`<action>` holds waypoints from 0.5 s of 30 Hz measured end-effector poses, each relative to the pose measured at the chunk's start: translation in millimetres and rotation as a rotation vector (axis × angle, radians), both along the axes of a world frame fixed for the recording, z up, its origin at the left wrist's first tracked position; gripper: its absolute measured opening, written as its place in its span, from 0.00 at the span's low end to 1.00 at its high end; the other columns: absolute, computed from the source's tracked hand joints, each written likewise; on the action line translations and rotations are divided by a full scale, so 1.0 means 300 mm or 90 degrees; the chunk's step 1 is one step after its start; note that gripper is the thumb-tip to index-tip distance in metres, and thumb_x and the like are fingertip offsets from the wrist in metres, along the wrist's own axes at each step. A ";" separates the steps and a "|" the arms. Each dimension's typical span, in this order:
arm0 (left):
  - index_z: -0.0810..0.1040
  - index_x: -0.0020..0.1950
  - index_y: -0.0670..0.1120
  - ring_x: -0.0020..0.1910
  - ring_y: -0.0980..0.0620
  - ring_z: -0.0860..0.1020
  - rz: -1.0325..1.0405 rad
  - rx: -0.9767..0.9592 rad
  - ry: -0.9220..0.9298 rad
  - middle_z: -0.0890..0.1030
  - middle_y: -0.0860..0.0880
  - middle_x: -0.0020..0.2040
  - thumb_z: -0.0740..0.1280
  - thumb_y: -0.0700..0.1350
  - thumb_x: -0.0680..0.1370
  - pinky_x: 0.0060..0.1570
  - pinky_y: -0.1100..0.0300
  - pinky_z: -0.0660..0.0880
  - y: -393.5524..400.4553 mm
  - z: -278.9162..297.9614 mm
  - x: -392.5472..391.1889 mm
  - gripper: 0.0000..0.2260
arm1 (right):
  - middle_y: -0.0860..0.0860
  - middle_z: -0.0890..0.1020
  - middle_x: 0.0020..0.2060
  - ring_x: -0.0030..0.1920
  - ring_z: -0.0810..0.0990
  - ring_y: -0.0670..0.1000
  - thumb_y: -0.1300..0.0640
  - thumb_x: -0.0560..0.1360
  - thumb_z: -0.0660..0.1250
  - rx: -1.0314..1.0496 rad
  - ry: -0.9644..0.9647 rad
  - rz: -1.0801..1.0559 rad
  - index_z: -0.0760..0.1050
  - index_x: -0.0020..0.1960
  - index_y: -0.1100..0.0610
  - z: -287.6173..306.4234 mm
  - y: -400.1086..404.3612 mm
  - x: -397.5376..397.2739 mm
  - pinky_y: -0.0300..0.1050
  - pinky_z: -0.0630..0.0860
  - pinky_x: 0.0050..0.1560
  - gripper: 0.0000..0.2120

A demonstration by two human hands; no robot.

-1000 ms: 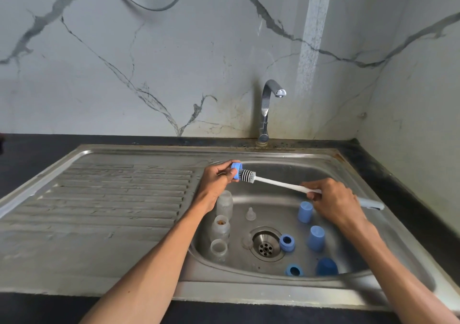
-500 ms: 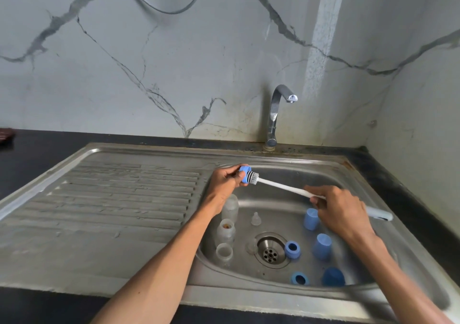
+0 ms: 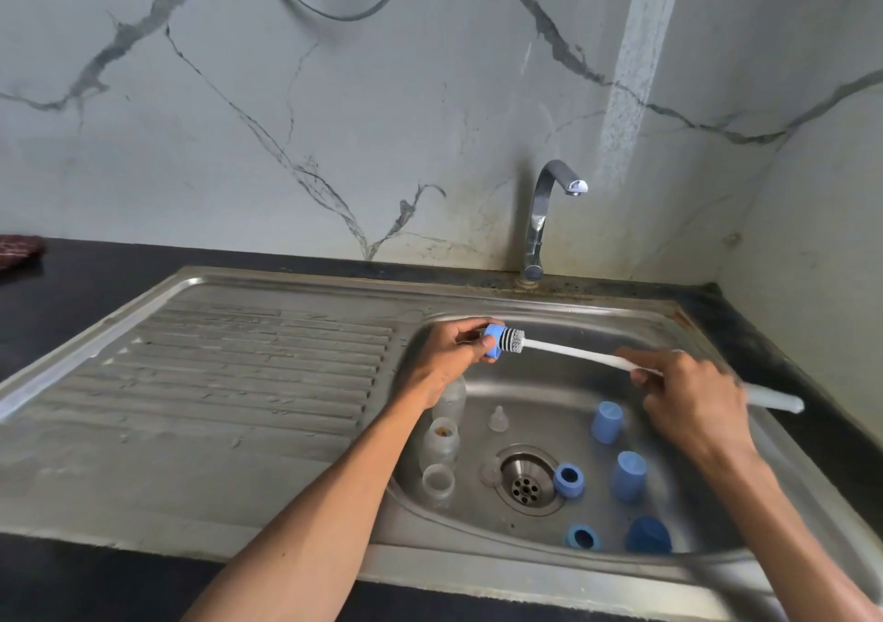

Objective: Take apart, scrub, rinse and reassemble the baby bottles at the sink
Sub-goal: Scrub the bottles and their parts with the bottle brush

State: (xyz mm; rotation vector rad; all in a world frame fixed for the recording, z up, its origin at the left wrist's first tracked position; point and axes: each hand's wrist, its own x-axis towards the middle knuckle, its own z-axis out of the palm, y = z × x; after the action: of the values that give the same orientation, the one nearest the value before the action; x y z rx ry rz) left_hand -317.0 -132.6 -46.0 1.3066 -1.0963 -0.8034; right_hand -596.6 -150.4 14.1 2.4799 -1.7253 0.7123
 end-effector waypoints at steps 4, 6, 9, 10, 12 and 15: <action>0.84 0.57 0.50 0.49 0.45 0.84 -0.002 -0.012 0.024 0.85 0.44 0.53 0.68 0.34 0.78 0.59 0.45 0.79 0.001 0.017 -0.009 0.13 | 0.56 0.84 0.55 0.54 0.81 0.58 0.58 0.79 0.66 0.158 -0.040 0.010 0.77 0.67 0.43 -0.018 -0.001 0.016 0.49 0.72 0.51 0.18; 0.83 0.60 0.44 0.50 0.45 0.83 0.006 -0.028 0.074 0.85 0.43 0.54 0.68 0.33 0.78 0.59 0.45 0.79 0.005 0.019 0.004 0.13 | 0.55 0.84 0.52 0.52 0.81 0.57 0.60 0.78 0.67 0.154 -0.058 0.043 0.78 0.66 0.44 -0.025 0.006 0.030 0.48 0.73 0.50 0.19; 0.81 0.61 0.40 0.52 0.44 0.83 0.011 -0.027 0.098 0.84 0.40 0.56 0.67 0.32 0.78 0.58 0.46 0.79 0.010 0.018 0.011 0.12 | 0.54 0.85 0.47 0.45 0.82 0.56 0.62 0.76 0.69 0.037 -0.044 0.089 0.80 0.64 0.47 -0.010 -0.002 0.024 0.49 0.73 0.47 0.19; 0.81 0.61 0.40 0.52 0.44 0.83 -0.001 -0.020 0.099 0.84 0.39 0.55 0.67 0.32 0.78 0.58 0.47 0.79 0.009 0.013 0.014 0.12 | 0.54 0.85 0.45 0.43 0.82 0.57 0.63 0.75 0.70 -0.039 -0.019 0.091 0.81 0.62 0.47 -0.007 -0.002 0.022 0.50 0.74 0.47 0.19; 0.82 0.60 0.41 0.52 0.43 0.82 -0.041 -0.008 0.094 0.84 0.38 0.55 0.67 0.33 0.79 0.57 0.49 0.78 0.010 0.008 0.015 0.12 | 0.54 0.85 0.42 0.43 0.83 0.59 0.63 0.73 0.72 -0.161 0.001 0.076 0.83 0.60 0.48 -0.009 0.009 0.014 0.51 0.75 0.47 0.18; 0.82 0.61 0.42 0.54 0.43 0.82 -0.082 -0.006 0.073 0.83 0.39 0.56 0.68 0.34 0.78 0.58 0.48 0.78 0.012 0.011 0.016 0.12 | 0.53 0.85 0.48 0.49 0.82 0.57 0.58 0.78 0.67 -0.027 0.003 0.051 0.79 0.64 0.44 -0.009 0.005 0.010 0.51 0.72 0.49 0.17</action>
State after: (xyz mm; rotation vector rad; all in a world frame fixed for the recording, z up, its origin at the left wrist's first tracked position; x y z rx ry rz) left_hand -312.3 -129.0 -42.6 1.1770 -1.0991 -0.9563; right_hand -593.7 -149.0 11.4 2.5324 -1.6016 0.7408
